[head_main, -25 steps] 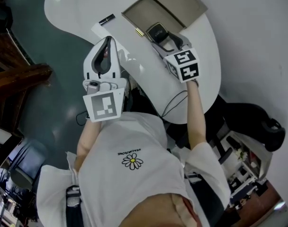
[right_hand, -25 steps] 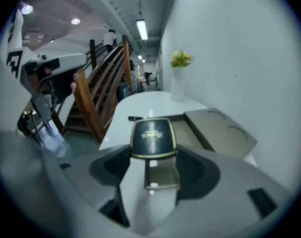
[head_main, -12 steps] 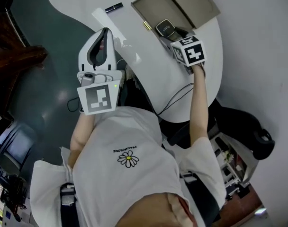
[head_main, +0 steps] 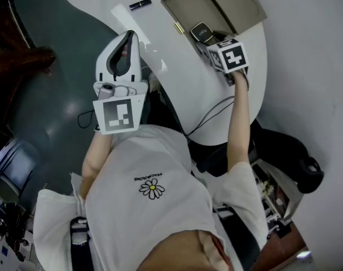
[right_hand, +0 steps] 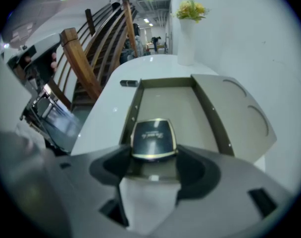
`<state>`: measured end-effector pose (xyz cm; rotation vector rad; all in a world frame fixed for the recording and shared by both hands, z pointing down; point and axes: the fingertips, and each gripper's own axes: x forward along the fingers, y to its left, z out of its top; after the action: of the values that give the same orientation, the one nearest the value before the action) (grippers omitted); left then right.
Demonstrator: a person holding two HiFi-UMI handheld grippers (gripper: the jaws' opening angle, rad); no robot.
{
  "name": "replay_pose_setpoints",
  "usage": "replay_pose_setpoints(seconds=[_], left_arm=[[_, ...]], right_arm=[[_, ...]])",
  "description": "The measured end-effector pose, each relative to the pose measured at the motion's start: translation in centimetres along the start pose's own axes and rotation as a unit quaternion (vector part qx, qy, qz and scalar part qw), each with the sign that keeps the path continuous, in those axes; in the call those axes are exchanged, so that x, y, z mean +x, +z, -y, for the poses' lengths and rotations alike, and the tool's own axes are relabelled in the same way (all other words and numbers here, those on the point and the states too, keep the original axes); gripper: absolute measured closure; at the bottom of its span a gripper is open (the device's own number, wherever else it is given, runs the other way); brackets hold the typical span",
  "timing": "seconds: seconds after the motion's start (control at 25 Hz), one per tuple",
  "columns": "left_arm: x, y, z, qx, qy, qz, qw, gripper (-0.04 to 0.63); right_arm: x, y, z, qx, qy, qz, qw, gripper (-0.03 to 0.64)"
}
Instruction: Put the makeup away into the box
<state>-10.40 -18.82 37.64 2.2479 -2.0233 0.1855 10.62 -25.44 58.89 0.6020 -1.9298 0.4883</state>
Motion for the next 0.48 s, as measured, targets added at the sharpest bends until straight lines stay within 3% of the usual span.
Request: replay_pose_setpoints(seconds=[0.48], left_arm=[[-0.6, 0.4, 0.2, 0.001, 0.002, 0.006, 1.0000, 0.575]], right_arm=[[-1.2, 1.3, 0.6, 0.008, -0.025, 0.054, 0.998, 0.316]])
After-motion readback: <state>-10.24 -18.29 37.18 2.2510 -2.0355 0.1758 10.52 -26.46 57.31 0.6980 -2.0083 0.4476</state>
